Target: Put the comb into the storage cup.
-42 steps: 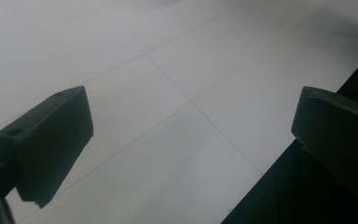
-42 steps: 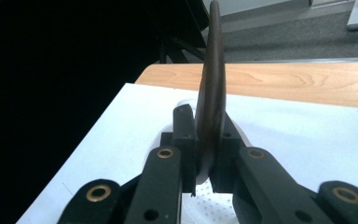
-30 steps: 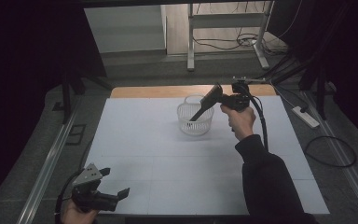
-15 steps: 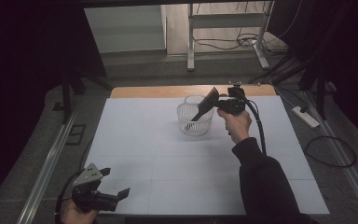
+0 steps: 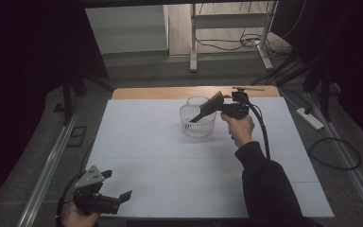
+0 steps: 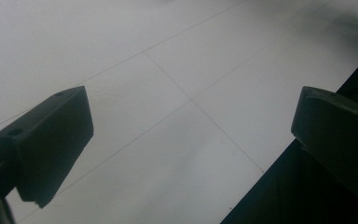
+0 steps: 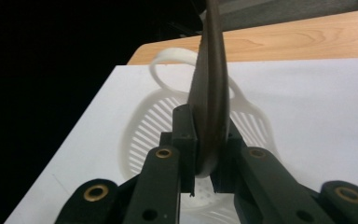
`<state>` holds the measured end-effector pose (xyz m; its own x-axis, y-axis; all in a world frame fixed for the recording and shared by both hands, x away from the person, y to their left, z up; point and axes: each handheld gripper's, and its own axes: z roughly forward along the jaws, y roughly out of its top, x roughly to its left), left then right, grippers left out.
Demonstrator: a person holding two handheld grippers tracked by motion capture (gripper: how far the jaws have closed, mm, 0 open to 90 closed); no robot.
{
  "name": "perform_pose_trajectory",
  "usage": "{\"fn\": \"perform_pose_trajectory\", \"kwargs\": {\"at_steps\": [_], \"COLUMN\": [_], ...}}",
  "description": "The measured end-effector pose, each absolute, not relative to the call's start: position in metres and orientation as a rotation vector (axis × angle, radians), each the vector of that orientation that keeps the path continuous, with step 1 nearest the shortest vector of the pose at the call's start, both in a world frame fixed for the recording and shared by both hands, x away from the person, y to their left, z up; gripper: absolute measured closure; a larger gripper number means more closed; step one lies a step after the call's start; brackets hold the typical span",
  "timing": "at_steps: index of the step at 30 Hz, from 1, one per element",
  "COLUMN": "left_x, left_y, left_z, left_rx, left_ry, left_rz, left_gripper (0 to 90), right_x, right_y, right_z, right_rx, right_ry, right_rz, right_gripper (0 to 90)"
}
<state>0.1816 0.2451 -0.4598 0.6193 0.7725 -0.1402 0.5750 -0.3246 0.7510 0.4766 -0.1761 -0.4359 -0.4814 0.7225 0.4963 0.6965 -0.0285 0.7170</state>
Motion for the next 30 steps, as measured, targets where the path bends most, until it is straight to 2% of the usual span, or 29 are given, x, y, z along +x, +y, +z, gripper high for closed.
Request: {"fn": "perform_pose_trajectory", "kwargs": {"at_steps": [11,30], "left_x": [0.182,0.182], "left_y": [0.245,0.245], "left_z": [-0.460,-0.460], "left_rx": [2.034,2.032], "left_ry": [1.059,1.060], "left_rz": [0.307,0.304], "left_gripper": [0.0,0.0], "right_x": [0.477,0.478], "right_y": [-0.176,-0.179], "right_z": [-0.442,-0.448], "right_rx": [1.567,1.541], "right_ry": [2.154,2.158], "right_rz": [1.408,1.293], "right_gripper": [71.4,37.9]}}
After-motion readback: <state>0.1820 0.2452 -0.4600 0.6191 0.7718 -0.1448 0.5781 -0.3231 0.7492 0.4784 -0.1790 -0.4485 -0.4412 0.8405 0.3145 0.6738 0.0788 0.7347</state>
